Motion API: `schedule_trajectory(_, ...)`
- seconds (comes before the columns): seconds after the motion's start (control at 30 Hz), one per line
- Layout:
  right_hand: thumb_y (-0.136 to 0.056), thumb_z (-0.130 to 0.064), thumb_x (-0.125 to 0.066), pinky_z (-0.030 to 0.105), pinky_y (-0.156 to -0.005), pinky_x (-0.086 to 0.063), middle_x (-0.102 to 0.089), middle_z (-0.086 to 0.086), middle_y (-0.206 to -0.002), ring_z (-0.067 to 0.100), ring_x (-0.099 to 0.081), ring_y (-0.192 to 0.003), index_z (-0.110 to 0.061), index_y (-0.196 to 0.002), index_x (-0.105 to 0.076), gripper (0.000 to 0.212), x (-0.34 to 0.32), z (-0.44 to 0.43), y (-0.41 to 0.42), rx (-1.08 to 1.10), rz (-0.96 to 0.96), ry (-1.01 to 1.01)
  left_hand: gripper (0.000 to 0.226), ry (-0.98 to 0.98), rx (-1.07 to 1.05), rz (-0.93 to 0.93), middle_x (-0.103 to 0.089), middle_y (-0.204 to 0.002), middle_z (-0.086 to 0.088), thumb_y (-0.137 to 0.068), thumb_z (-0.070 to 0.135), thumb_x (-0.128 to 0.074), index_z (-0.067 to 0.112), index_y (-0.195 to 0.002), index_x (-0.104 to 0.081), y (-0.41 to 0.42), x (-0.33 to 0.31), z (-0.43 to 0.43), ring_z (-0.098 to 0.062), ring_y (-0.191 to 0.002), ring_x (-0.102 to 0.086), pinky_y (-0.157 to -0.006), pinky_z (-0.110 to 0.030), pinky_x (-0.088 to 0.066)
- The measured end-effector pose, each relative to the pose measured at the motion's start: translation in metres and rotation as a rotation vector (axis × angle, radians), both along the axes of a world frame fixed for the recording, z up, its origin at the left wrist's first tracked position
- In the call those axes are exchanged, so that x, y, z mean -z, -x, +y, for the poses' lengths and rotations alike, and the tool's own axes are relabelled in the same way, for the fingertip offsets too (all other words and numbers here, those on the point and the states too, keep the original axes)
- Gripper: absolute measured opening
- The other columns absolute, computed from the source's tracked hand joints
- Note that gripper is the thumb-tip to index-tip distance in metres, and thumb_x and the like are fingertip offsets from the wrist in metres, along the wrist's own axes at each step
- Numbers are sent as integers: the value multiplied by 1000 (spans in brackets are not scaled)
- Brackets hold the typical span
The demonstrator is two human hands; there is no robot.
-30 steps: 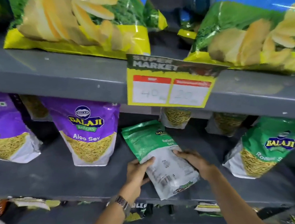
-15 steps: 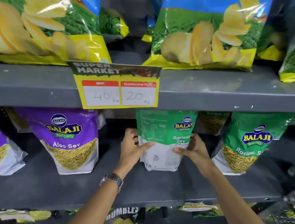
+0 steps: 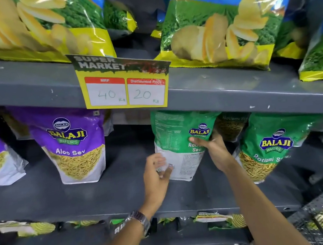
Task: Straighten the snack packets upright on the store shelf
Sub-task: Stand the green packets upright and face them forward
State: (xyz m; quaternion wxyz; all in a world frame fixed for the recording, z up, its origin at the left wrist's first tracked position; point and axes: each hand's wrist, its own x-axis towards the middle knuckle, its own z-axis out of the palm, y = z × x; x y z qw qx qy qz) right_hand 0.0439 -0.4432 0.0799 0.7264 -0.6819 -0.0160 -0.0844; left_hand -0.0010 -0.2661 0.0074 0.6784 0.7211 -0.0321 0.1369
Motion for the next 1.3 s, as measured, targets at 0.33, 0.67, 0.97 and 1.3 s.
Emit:
schedule_trajectory(0.33, -69, 0, -78, 22, -75, -56, -72, 6, -99, 9, -70, -84, -8, -109, -60, 45, 8, 24, 40, 196, -62, 16, 120, -165, 224, 65, -9, -156, -7, -61, 19, -86, 10, -147, -4, 14, 7, -35, -20, -145, -10, -119, -38, -19)
schedule_trajectory(0.67, -81, -22, -64, 24, -87, -53, -70, 3, -115, 13, -65, -109, -8, -118, -60, 40, 3, 14, 73, -63, 50, 24, 124, -120, 142, 88, -27, -145, -2, -45, 41, -90, 17, -145, -19, -14, 3, -29, -5, -128, -33, -104, -24, -33)
schedule_trajectory(0.97, -61, 0, -84, 31, -95, -51, -58, 12, -126, 21, -58, -117, -11, -126, -42, 78, 1, -3, 25, 188, -16, 129, 112, -224, 97, 85, -53, -110, 15, -36, 61, -78, 30, -135, -37, -35, 5, 1, -11, -113, -46, -96, -33, -41)
schedule_trajectory(1.3, -61, 6, -82, 38, -94, -50, -60, 7, -115, 21, -58, -105, -11, -120, -44, 72, 18, -13, 22, 146, 80, 225, 86, -90, 243, 76, -49, -135, -11, -66, 14, -83, 19, -135, -32, -53, 2, 30, -25, -121, -54, -101, -51, -46)
